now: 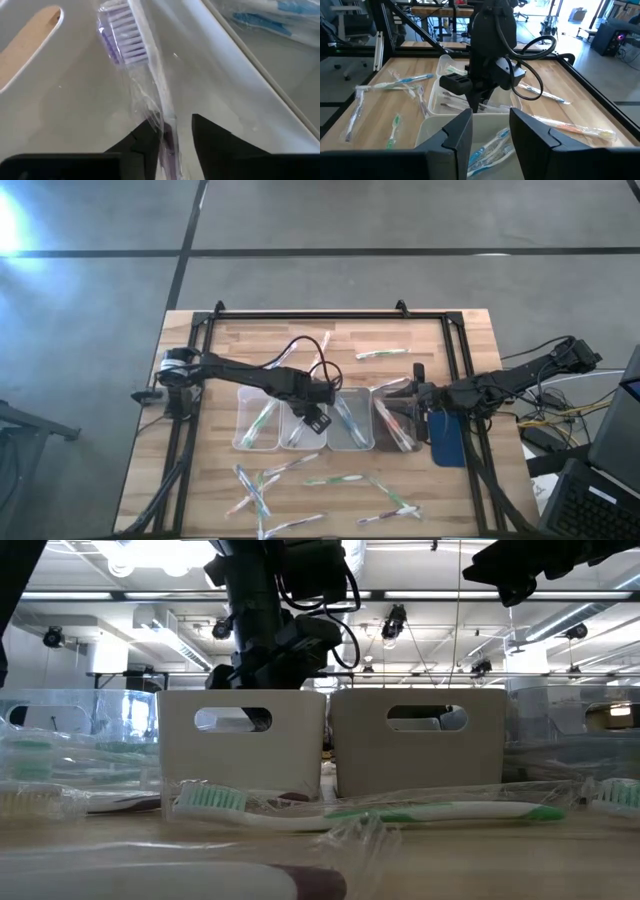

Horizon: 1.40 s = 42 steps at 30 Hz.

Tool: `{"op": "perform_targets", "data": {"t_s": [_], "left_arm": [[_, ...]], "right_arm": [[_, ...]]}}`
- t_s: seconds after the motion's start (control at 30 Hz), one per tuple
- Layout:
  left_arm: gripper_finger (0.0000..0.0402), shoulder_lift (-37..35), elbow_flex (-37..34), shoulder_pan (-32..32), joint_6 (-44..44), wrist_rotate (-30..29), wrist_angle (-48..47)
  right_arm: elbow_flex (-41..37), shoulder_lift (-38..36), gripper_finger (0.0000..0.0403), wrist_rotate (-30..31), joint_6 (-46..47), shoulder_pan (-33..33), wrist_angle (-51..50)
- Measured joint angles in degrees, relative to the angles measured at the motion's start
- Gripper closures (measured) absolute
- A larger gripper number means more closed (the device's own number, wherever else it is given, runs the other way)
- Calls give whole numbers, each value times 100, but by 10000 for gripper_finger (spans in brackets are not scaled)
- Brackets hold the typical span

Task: Pick & Place Toothbrushes
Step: Put the purple toothbrush into the white bin, then put the green toothbrush into the transparent bin

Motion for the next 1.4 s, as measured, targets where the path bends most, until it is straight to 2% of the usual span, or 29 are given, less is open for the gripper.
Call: {"op": "perform_targets", "data": {"t_s": [0.17,0.33,0.77,1.2,1.4], "left_arm": [[241,0,0,12,59,137,-4],[220,-10,0,33,151,493,-21],[220,-276,135,63,205,494,-301],[220,-977,293,15,139,347,-476],[220,-1201,359,-169,356,348,-495]], "right_arm": [[0,0,273,-2,0,0,2],[0,0,258,-7,0,0,2],[-2,2,238,-7,71,2,9],[-44,4,271,-9,85,2,3],[-52,4,274,-9,85,2,7]]}}
